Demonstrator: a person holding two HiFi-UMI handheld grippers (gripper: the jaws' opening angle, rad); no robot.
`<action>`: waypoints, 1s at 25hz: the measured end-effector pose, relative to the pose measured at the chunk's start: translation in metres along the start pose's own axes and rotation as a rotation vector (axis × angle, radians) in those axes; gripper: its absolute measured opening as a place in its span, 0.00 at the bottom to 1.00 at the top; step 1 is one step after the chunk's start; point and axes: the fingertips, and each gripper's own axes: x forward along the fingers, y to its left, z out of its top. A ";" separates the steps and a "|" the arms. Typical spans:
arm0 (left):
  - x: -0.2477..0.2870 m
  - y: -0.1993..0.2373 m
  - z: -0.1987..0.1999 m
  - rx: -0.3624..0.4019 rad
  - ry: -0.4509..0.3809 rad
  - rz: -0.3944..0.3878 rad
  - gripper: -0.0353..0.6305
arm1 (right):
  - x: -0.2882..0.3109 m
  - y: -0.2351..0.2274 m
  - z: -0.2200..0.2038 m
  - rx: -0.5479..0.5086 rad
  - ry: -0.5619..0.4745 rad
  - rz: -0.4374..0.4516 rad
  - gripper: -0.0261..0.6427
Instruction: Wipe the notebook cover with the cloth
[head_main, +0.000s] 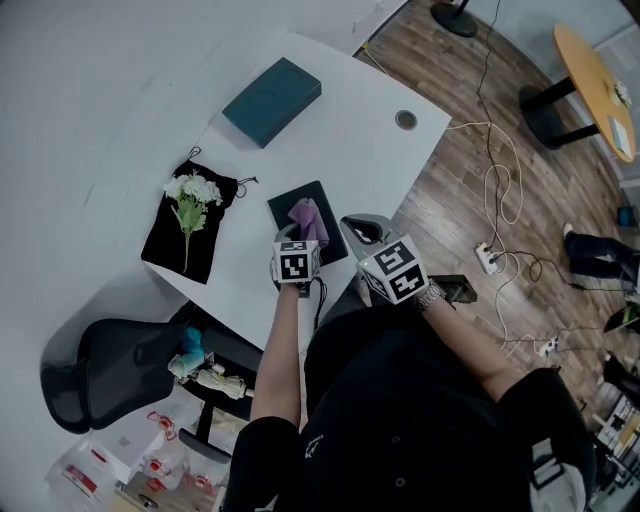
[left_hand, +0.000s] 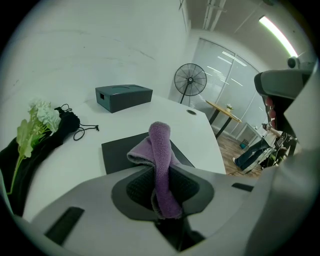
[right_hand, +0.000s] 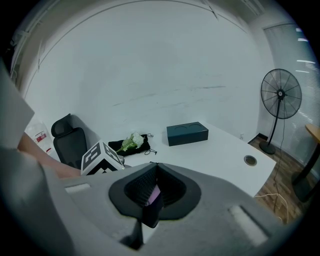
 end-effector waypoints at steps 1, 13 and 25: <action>-0.001 0.003 -0.002 -0.004 0.003 0.004 0.16 | 0.000 0.001 0.000 -0.002 0.001 0.002 0.04; -0.015 0.030 -0.017 -0.035 0.004 0.047 0.16 | 0.002 0.001 -0.004 -0.001 0.005 0.002 0.04; -0.026 0.047 -0.025 -0.069 -0.002 0.072 0.17 | 0.001 0.003 -0.005 -0.007 0.013 0.008 0.04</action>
